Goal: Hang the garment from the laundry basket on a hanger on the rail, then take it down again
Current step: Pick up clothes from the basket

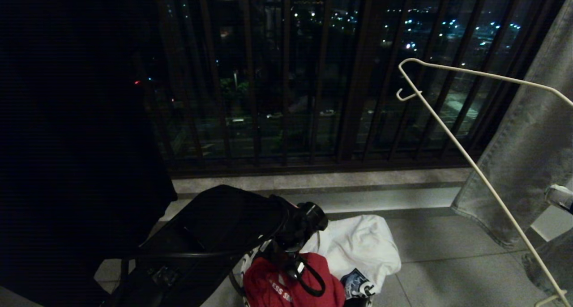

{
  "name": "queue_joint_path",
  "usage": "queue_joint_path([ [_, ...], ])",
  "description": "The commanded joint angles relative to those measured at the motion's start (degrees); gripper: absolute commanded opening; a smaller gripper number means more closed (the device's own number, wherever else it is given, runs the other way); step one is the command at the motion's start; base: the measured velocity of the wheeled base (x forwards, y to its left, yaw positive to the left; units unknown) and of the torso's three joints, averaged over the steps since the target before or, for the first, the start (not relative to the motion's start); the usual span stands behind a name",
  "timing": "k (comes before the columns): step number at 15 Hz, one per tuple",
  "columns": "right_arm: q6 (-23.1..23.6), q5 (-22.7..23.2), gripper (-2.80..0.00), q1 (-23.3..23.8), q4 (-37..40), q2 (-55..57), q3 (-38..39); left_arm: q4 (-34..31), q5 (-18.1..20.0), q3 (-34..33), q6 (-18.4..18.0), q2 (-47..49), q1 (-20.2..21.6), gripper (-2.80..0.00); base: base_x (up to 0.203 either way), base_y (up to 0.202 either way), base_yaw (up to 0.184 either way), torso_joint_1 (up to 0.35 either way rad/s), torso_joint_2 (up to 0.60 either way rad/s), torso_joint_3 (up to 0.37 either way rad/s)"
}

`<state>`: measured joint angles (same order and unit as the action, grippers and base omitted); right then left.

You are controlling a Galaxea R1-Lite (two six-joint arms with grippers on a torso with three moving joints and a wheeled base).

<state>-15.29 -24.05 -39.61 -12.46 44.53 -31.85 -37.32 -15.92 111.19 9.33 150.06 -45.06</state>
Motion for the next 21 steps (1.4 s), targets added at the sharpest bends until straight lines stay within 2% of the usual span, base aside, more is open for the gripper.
queue_joint_path([
  [1, -0.1, -0.1, -2.80, 0.0, -0.1, 0.2, 0.0, -0.1, -0.2, 0.0, -0.5, 0.5, -0.1, -2.80, 0.000, 0.000, 0.000, 0.000, 0.00, 0.000],
  [7, -0.1, -0.1, -2.80, 0.0, -0.1, 0.1, -0.1, -0.1, -0.1, 0.0, -0.3, 0.4, -0.1, -2.80, 0.000, 0.000, 0.000, 0.000, 0.00, 0.000],
  [14, -0.1, -0.1, -2.80, 0.0, -0.1, 0.1, -0.1, -0.7, 0.9, -1.6, 1.6, -6.0, 0.1, -2.80, 0.000, 0.000, 0.000, 0.000, 0.00, 0.000],
  [19, -0.1, -0.1, -2.80, 0.0, -0.1, 0.0, -0.1, -2.1, 0.6, -4.4, 3.8, -5.8, -2.6, -2.80, 0.000, 0.000, 0.000, 0.000, 0.00, 0.000],
  [20, -0.1, -0.1, -2.80, 0.0, -0.1, 0.0, -0.1, -2.1, 0.5, -4.0, 3.8, -6.2, -2.6, -0.09, 0.000, 0.000, 0.000, 0.000, 0.00, 0.000],
  [21, -0.1, -0.1, -2.80, 0.0, -0.1, -0.1, -0.1, -2.1, 0.5, -3.3, 3.8, -6.7, -2.5, 0.00, 0.000, 0.000, 0.000, 0.000, 0.00, 0.000],
])
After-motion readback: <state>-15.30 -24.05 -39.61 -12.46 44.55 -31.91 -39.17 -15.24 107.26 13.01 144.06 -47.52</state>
